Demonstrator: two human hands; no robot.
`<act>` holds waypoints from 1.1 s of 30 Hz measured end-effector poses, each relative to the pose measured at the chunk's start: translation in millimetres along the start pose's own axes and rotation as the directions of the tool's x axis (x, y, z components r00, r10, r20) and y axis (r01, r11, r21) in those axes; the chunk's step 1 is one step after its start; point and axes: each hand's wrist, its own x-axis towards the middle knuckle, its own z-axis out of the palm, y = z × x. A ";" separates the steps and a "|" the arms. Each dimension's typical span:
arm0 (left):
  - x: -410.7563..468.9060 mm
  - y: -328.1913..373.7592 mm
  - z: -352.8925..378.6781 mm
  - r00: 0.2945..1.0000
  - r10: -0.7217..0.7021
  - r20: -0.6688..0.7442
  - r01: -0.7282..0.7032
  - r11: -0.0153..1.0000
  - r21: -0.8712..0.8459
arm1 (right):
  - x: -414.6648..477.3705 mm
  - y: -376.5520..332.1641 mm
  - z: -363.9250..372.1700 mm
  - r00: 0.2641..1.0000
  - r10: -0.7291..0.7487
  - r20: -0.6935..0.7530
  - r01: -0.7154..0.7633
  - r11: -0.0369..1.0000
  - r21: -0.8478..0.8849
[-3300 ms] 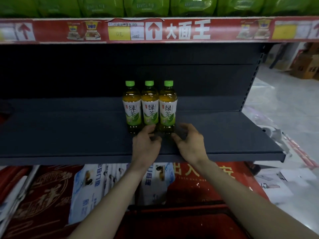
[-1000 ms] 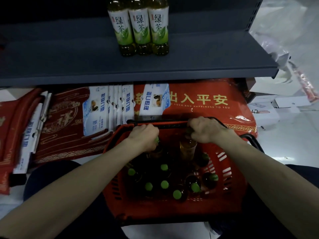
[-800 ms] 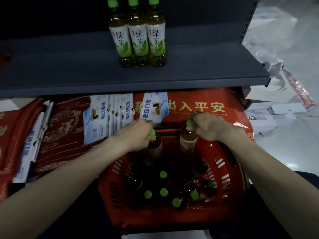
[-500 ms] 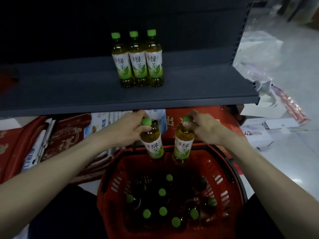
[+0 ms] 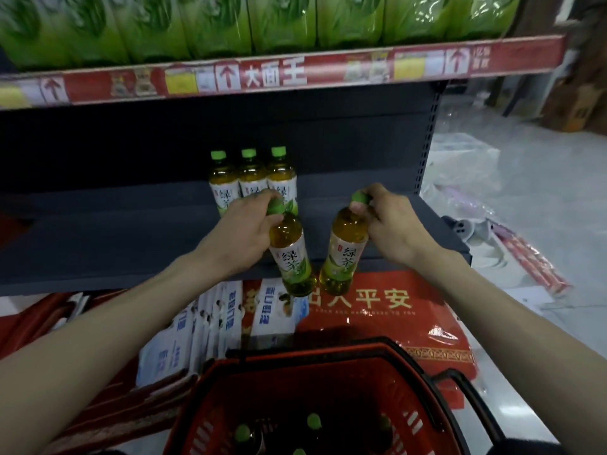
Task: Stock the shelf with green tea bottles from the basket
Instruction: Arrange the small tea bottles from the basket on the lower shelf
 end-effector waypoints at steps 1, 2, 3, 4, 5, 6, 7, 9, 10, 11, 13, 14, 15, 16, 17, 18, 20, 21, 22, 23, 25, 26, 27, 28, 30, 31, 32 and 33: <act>7.7 0.7 -0.1 1.000 0.008 -0.022 -0.008 1.000 0.004 | 5.9 0.2 -2.9 1.000 0.000 -0.022 0.000 1.000 0.005; 15.3 1.7 -0.3 0.999 0.015 -0.033 -0.014 1.000 0.014 | 11.6 0.6 -5.5 0.999 0.001 -0.036 -0.001 1.000 0.012; 22.5 3.1 -0.9 0.999 0.019 -0.035 -0.018 0.999 0.027 | 16.7 0.8 -8.1 0.999 0.002 -0.040 -0.001 1.000 0.016; 29.5 4.5 -1.4 0.999 0.014 -0.033 -0.012 0.999 0.042 | 21.5 1.1 -10.3 0.999 0.000 -0.039 0.000 1.000 0.016; 36.1 5.5 -2.3 0.999 -0.002 -0.033 0.004 0.999 0.053 | 25.5 0.6 -12.3 0.999 -0.001 -0.039 0.001 1.000 0.015; 42.5 6.1 -3.2 0.999 -0.020 -0.036 0.022 0.998 0.057 | 29.2 -0.3 -14.1 0.999 -0.001 -0.042 0.002 1.000 0.018; 48.5 5.9 -3.7 0.998 -0.035 -0.044 0.037 0.998 0.058 | 32.6 -1.6 -15.6 0.999 -0.005 -0.047 0.006 1.000 0.024; 59.6 5.9 -3.9 0.997 -0.036 -0.062 0.040 0.996 0.077 | 41.7 -3.1 -17.6 0.998 -0.019 -0.056 0.021 0.999 0.028; 64.8 6.2 -3.6 0.998 -0.035 -0.060 0.040 0.995 0.089 | 47.5 -3.2 -17.8 0.999 -0.019 -0.051 0.020 1.000 0.024; 69.7 7.2 -2.8 0.998 -0.037 -0.057 0.042 0.995 0.095 | 53.7 -3.1 -17.4 0.999 -0.015 -0.039 0.016 1.000 0.014; 78.3 8.0 0.8 0.998 -0.050 -0.041 0.054 0.995 0.088 | 66.7 -1.9 -13.7 1.000 0.006 -0.012 -0.006 1.000 -0.012; 82.3 7.7 3.6 0.998 -0.053 -0.036 0.056 0.995 0.080 | 72.9 -0.2 -10.5 1.000 0.024 -0.001 -0.024 0.999 -0.022; 85.9 7.1 7.3 0.998 -0.052 -0.032 0.054 0.996 0.073 | 78.4 1.9 -6.9 0.999 0.041 0.007 -0.041 0.999 -0.027; 89.2 6.8 11.4 0.998 -0.052 -0.030 0.054 0.996 0.069 | 83.5 4.1 -2.8 0.998 0.057 0.010 -0.057 0.998 -0.028; 92.3 5.7 15.9 0.998 -0.056 -0.024 0.057 0.996 0.071 | 87.6 6.1 1.0 0.997 0.072 0.007 -0.072 0.997 -0.031; 94.9 4.5 20.5 0.998 -0.064 -0.023 0.066 0.995 0.075 | 91.1 7.9 4.3 0.997 0.080 -0.002 -0.080 0.996 -0.035; 99.3 1.3 27.1 0.995 -0.091 -0.033 0.093 0.994 0.063 | 97.0 11.3 10.3 0.997 0.074 -0.017 -0.075 0.996 -0.042; 101.4 -0.4 29.4 0.994 -0.100 -0.041 0.102 0.994 0.049 | 98.0 12.4 12.5 0.997 0.070 -0.022 -0.070 0.997 -0.041; 103.5 -1.9 31.5 0.994 -0.099 -0.051 0.101 0.994 0.032 | 98.4 13.7 14.3 0.997 0.068 -0.028 -0.068 0.997 -0.034; 104.8 -3.4 33.7 0.994 -0.095 -0.056 0.097 0.995 0.017 | 98.2 14.7 16.0 0.997 0.068 -0.036 -0.069 0.997 -0.023; 106.8 -6.8 37.9 0.994 -0.094 -0.056 0.094 0.996 -0.007 | 97.7 16.3 17.7 0.996 0.074 -0.056 -0.073 0.997 0.013; 107.4 -8.8 39.9 0.994 -0.096 -0.056 0.095 0.995 -0.022 | 97.3 16.7 18.3 0.995 0.076 -0.059 -0.075 0.997 0.025; 107.3 -10.4 41.8 0.993 -0.102 -0.061 0.099 0.994 -0.047 | 96.3 16.6 18.6 0.995 0.076 -0.059 -0.075 0.997 0.030; 106.7 -11.4 44.2 0.991 -0.110 -0.072 0.104 0.992 -0.076 | 94.6 16.5 19.1 0.995 0.077 -0.058 -0.075 0.996 0.038; 102.6 -11.4 49.2 0.984 -0.153 -0.090 0.137 0.976 -0.169 | 87.5 16.3 22.0 0.993 0.095 -0.064 -0.090 0.992 0.087; 98.3 -11.6 52.7 0.977 -0.189 -0.096 0.164 0.960 -0.226 | 81.3 16.1 24.4 0.991 0.111 -0.070 -0.101 0.987 0.126; 92.5 -13.4 57.3 0.969 -0.224 -0.107 0.187 0.942 -0.279 | 73.8 17.8 27.9 0.989 0.131 -0.074 -0.117 0.979 0.168; 85.6 -16.8 62.5 0.960 -0.256 -0.117 0.209 0.927 -0.310 | 65.2 20.1 31.8 0.986 0.154 -0.068 -0.137 0.968 0.210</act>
